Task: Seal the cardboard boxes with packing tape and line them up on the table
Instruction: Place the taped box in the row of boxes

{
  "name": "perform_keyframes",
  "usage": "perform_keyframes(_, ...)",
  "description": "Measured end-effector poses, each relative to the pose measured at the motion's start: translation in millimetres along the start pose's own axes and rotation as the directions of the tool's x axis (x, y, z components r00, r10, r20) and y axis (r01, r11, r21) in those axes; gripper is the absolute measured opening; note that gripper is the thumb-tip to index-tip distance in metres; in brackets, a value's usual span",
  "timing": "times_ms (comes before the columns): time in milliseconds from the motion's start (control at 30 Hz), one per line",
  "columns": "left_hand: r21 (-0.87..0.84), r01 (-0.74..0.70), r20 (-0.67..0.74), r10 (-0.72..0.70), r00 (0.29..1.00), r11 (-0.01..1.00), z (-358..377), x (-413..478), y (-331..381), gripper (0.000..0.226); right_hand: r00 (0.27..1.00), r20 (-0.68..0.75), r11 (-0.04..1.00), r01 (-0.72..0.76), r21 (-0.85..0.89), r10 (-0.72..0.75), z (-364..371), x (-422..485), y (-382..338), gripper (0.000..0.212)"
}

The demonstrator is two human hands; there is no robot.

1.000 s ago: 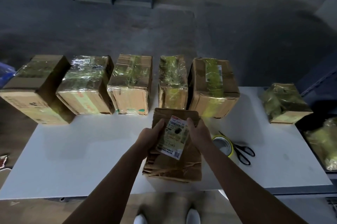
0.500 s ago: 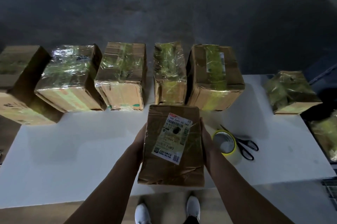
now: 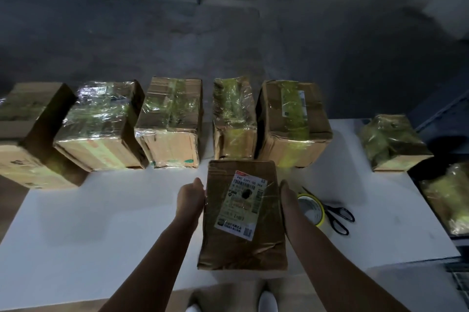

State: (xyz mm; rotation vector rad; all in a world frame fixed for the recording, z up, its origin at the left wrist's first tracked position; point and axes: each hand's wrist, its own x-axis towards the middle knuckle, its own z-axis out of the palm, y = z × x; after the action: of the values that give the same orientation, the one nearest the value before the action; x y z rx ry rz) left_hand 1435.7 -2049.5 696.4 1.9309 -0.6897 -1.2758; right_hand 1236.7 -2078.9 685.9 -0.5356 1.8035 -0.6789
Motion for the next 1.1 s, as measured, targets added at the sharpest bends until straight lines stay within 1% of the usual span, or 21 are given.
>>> perform_keyframes(33,0.02,-0.009,-0.015,0.009,1.0,1.0,-3,-2,6,0.037,0.999,-0.036,0.998,0.038,-0.042,-0.039,2,-3,-7,0.049)
perform_keyframes(67,0.043,-0.027,0.045,0.026,0.999,0.999,-3,-5,10,0.04,0.992,-0.043,0.99,0.112,-0.089,-0.116,4,-6,-13,0.047)
perform_keyframes(100,0.084,-0.041,0.143,0.029,0.989,0.996,-2,-9,15,0.045,0.982,-0.022,0.971,0.185,-0.15,-0.19,5,-10,-17,0.046)
perform_keyframes(133,0.114,-0.071,0.219,0.045,0.975,0.991,0,-14,17,0.059,0.965,-0.002,0.941,0.255,-0.223,-0.262,8,-16,-17,0.048)
perform_keyframes(167,0.138,-0.123,0.259,0.085,0.962,0.983,3,-14,14,0.076,0.956,0.03,0.917,0.289,-0.276,-0.292,12,-20,-13,0.051)
perform_keyframes(200,0.175,-0.174,0.247,0.128,0.96,0.969,6,-14,10,0.088,0.945,0.063,0.892,0.322,-0.316,-0.32,13,-25,-9,0.057)
perform_keyframes(233,0.245,-0.222,0.217,0.17,0.961,0.944,9,-13,6,0.093,0.937,0.082,0.873,0.346,-0.344,-0.339,13,-28,-6,0.072)
perform_keyframes(300,0.36,-0.265,0.163,0.22,0.962,0.894,15,-13,5,0.097,0.922,0.105,0.841,0.383,-0.382,-0.372,12,-27,-3,0.102)
perform_keyframes(333,0.376,-0.26,0.149,0.22,0.964,0.889,17,-15,6,0.097,0.921,0.124,0.838,0.388,-0.382,-0.37,10,-26,-2,0.11)
perform_keyframes(367,0.383,-0.259,0.149,0.217,0.965,0.887,19,-17,7,0.097,0.92,0.143,0.84,0.391,-0.376,-0.364,7,-23,-2,0.112)
perform_keyframes(433,0.375,-0.243,0.148,0.201,0.968,0.895,21,-20,9,0.089,0.915,0.192,0.852,0.401,-0.336,-0.355,0,-20,-1,0.108)
perform_keyframes(500,0.336,-0.217,0.142,0.178,0.974,0.916,20,-25,13,0.07,0.9,0.247,0.861,0.422,-0.284,-0.36,-5,-21,-2,0.102)
perform_keyframes(533,0.321,-0.21,0.133,0.175,0.975,0.924,19,-24,13,0.061,0.895,0.261,0.855,0.431,-0.289,-0.362,-6,-23,-3,0.098)
perform_keyframes(667,0.278,-0.213,0.134,0.182,0.974,0.937,16,-20,13,0.044,0.891,0.227,0.803,0.454,-0.387,-0.394,-4,-34,-5,0.072)
perform_keyframes(767,0.207,-0.225,0.181,0.189,0.965,0.952,6,-22,15,0.029,0.905,0.174,0.809,0.424,-0.407,-0.388,-1,-36,-4,0.06)
perform_keyframes(833,0.164,-0.177,0.221,0.139,0.965,0.97,0,-24,13,0.035,0.908,0.13,0.816,0.416,-0.401,-0.398,1,-34,-3,0.059)
perform_keyframes(900,0.178,-0.123,0.258,0.075,0.963,0.976,-2,-25,6,0.046,0.906,0.074,0.816,0.41,-0.407,-0.418,2,-39,-3,0.059)
perform_keyframes(933,0.191,-0.112,0.269,0.058,0.961,0.975,-2,-26,4,0.05,0.908,0.066,0.829,0.405,-0.386,-0.413,3,-42,-2,0.062)
perform_keyframes(967,0.208,-0.117,0.277,0.057,0.959,0.971,-1,-26,2,0.052,0.914,0.08,0.846,0.398,-0.354,-0.397,2,-43,1,0.071)
perform_keyframes(1067,0.197,-0.127,0.329,0.057,0.943,0.972,-1,-30,4,0.052,0.93,0.132,0.873,0.368,-0.319,-0.343,-2,-49,6,0.116)
perform_keyframes(1100,0.184,-0.132,0.345,0.062,0.937,0.974,0,-31,5,0.05,0.935,0.126,0.876,0.354,-0.328,-0.33,-3,-50,6,0.126)
